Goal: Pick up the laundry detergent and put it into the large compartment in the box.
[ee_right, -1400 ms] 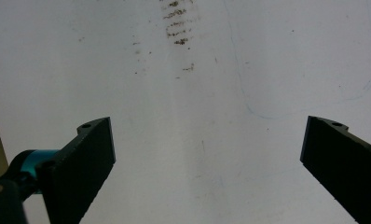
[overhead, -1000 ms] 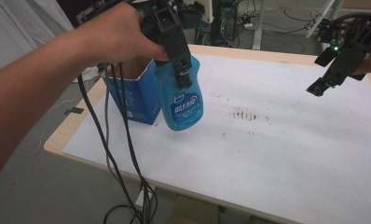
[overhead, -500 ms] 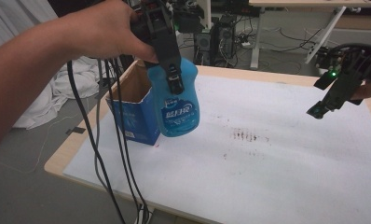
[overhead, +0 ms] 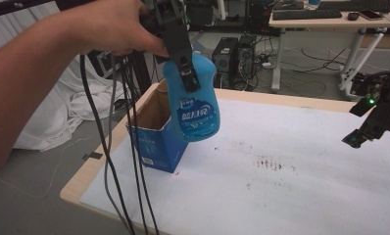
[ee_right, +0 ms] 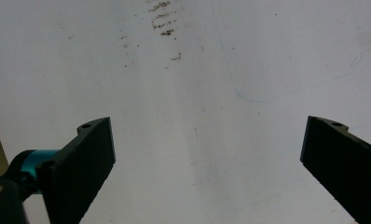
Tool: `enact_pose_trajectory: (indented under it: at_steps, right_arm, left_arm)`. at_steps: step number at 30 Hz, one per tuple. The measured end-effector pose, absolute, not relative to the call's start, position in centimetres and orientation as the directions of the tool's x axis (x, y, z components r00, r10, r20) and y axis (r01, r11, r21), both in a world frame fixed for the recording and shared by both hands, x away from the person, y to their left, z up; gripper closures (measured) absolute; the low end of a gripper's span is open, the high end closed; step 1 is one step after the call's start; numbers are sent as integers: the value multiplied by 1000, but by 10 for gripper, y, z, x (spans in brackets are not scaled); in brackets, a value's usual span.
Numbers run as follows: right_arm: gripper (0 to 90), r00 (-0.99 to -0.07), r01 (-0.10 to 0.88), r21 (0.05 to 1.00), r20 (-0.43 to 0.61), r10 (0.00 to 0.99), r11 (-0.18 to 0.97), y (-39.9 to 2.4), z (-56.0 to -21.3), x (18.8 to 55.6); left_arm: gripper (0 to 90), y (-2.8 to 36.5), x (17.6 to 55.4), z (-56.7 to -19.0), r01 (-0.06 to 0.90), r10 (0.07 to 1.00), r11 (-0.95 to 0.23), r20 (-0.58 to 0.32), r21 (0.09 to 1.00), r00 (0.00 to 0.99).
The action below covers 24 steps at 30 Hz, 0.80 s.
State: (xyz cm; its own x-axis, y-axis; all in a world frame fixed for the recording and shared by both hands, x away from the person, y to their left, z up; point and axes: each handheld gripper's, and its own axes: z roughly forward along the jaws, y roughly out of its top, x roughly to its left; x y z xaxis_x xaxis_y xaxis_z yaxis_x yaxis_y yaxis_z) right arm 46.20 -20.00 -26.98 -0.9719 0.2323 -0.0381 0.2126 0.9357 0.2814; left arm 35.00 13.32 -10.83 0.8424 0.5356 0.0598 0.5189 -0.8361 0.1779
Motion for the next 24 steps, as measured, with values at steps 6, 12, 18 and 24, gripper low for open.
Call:
enact_pose_trajectory:
  at_steps: [6,12,18,24]
  right_arm:
    - [21,-968,227,281,-38,247,932,-203,-268,461]
    - [21,-965,242,276,-35,262,930,-204,-269,462]
    - [21,-964,246,270,-34,265,931,-202,-270,463]
    - [21,-962,253,267,-37,272,930,-203,-271,466]
  left_arm:
    - [374,152,354,-86,508,528,-840,72,192,846]
    - [374,176,360,-72,523,545,-827,64,207,836]
    - [374,197,366,-71,545,568,-815,78,197,820]
    - [374,211,374,-72,557,577,-809,74,191,813]
